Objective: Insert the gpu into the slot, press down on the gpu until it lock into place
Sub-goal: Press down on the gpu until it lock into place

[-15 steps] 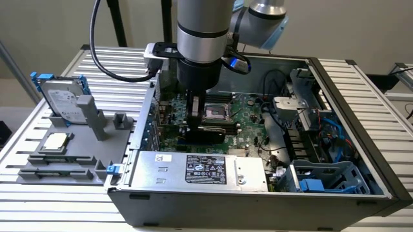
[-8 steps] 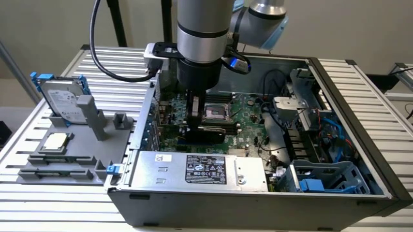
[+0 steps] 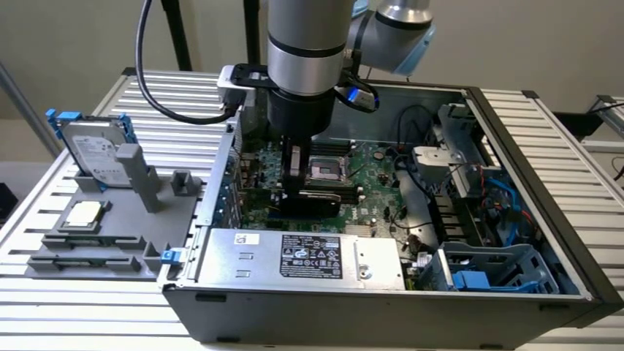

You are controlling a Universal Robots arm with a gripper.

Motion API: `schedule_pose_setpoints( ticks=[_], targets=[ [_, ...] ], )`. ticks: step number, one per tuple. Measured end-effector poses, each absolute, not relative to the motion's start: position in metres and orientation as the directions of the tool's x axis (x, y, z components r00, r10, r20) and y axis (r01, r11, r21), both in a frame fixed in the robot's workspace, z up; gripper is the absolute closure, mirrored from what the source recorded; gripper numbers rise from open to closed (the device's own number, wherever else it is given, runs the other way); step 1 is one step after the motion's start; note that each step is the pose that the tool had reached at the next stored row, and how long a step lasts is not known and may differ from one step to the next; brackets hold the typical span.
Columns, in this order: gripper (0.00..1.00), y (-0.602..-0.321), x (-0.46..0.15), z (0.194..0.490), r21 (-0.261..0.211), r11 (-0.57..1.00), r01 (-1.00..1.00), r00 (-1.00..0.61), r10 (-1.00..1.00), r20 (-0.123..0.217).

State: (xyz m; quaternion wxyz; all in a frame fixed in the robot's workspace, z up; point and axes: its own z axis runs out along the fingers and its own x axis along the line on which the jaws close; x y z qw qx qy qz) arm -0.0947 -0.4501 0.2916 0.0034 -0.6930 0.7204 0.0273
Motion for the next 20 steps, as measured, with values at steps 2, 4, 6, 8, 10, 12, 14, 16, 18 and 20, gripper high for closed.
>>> schedule_pose_setpoints(
  ticks=[2, 4, 6, 8, 10, 12, 14, 16, 18, 20],
  targets=[
    [0.60, -0.4501, -0.0947, 0.2916, 0.034, 0.038, -0.999, -0.039, -0.998, -0.043],
    [0.60, -0.4501, -0.0947, 0.2916, 0.034, 0.038, -0.999, -0.039, -0.998, -0.043],
    [0.60, -0.4501, -0.0947, 0.2916, 0.034, 0.038, -0.999, -0.039, -0.998, -0.043],
    [0.60, -0.4494, -0.0947, 0.2915, 0.035, 0.038, -0.999, -0.039, -0.998, -0.042],
    [0.60, -0.4464, -0.0947, 0.2908, 0.035, 0.038, -0.999, -0.039, -0.998, -0.043],
    [0.62, -0.4443, -0.0947, 0.2905, 0.034, 0.038, -0.999, -0.039, -0.998, -0.043],
    [0.69, -0.4433, -0.0947, 0.2902, 0.034, 0.038, -0.999, -0.039, -0.998, -0.043],
    [0.75, -0.4425, -0.0947, 0.2890, 0.034, 0.038, -0.999, -0.039, -0.998, -0.043],
    [0.81, -0.4415, -0.0947, 0.2858, 0.035, 0.038, -0.999, -0.039, -0.998, -0.043],
    [0.89, -0.4406, -0.0947, 0.2820, 0.035, 0.038, -0.999, -0.040, -0.998, -0.043]
  ],
)
